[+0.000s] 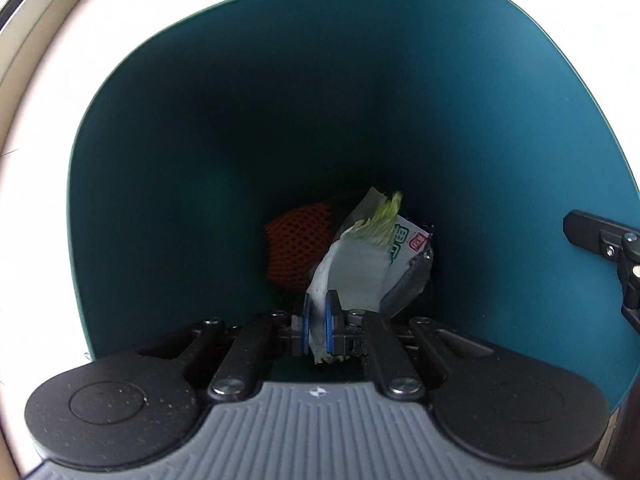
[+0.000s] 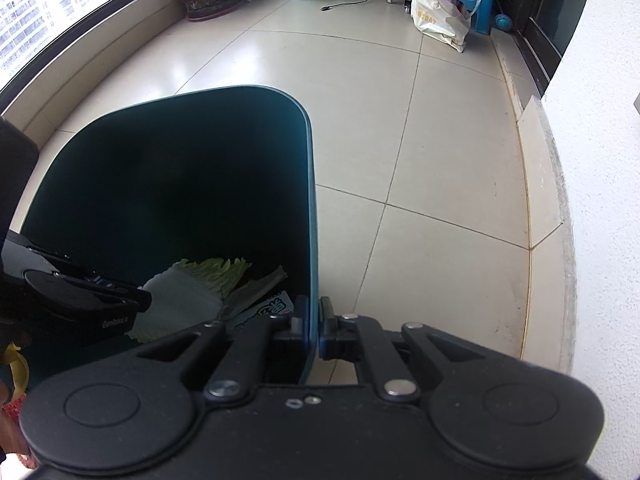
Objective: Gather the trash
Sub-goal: 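Lift the cabbage leaf into the teal bin and open the left gripper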
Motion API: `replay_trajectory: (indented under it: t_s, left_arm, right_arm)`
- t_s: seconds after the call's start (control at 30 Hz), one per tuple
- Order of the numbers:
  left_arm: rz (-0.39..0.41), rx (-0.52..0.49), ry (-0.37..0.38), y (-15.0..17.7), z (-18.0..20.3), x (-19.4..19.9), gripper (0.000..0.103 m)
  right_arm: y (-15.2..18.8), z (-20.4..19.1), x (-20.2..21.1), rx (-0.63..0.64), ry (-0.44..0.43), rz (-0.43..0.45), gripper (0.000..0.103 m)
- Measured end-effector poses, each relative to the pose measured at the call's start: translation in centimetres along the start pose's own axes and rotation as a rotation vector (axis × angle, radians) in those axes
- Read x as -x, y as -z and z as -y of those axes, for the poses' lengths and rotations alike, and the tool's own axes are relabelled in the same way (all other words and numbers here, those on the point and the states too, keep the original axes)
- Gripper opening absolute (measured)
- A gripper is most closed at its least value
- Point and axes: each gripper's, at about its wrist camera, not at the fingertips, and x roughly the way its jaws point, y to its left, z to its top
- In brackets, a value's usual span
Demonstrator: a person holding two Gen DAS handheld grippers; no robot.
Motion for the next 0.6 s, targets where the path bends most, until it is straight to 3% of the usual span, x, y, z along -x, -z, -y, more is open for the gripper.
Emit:
replay_trajectory:
  t_s: [0.6]
  left_arm:
    - [0.133,0.011,0.059,2.0,-2.1,5.4,0.008]
  right_arm:
    - [0.0,0.2,-0.1,-0.002,-0.003,-0.002,0.004]
